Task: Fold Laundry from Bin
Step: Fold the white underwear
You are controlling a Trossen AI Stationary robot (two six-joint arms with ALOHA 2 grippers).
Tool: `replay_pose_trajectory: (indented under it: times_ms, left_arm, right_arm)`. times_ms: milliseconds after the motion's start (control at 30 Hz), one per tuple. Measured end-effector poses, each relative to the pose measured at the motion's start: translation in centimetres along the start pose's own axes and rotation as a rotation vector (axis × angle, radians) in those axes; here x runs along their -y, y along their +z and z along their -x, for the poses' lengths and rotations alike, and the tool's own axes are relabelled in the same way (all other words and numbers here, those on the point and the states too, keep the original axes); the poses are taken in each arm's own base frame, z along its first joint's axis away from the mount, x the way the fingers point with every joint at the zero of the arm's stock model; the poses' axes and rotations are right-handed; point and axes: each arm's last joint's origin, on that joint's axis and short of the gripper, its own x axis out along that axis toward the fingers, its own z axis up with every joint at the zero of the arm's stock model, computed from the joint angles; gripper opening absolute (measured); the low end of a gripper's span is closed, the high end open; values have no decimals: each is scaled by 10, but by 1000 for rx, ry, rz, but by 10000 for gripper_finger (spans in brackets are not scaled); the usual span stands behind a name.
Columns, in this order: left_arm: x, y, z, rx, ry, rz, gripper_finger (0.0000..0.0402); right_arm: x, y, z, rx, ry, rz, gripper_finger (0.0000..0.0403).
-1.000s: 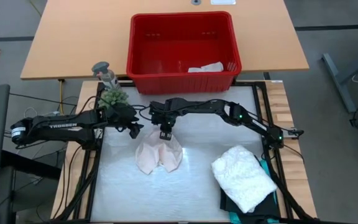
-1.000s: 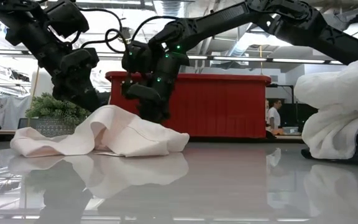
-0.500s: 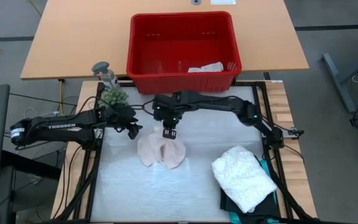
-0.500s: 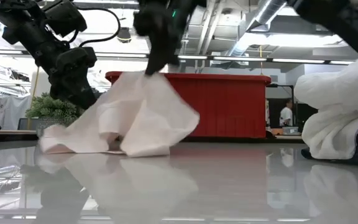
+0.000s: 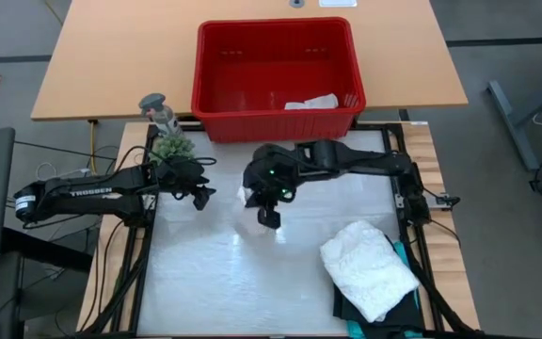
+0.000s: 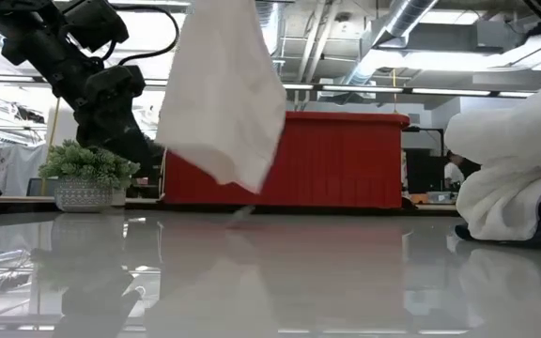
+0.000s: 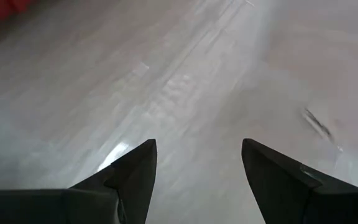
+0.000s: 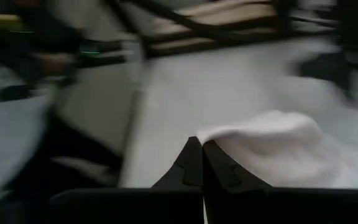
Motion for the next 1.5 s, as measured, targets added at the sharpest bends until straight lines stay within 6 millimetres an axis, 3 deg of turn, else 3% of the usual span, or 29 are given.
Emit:
replay_pose_trajectory:
  times_ms: [167,300,533,633,733,933,1133,1300,1500]
  left_arm:
    - [0,-1,0,-16,-7,2,225]
    - [0,-1,0,-17,-9,-1,225]
    - [-1,-1,0,-10,23,-10,225]
    - [-1,-3,0,-24,29,-4,225]
    - [-3,-7,0,-64,57,-7,225]
    - [-7,-19,3,-186,79,22,225]
    - [-3,-16,10,-135,26,164,225]
    - [-2,-14,16,-94,3,280,225]
    - [-2,-13,20,-71,-9,302,225]
  right_arm:
    - [-30,4,-3,45,270,27,14]
    - [-34,12,-1,131,306,60,14]
    - [3,33,12,297,183,60,14]
    - [21,33,6,309,99,47,14]
    - [35,30,-10,347,-31,-8,14]
    - [56,13,-37,284,-62,-159,14]
    - [65,0,-41,196,-218,-304,14]
    - [75,9,-36,279,-193,-313,14]
    - [75,27,-29,427,22,-311,14]
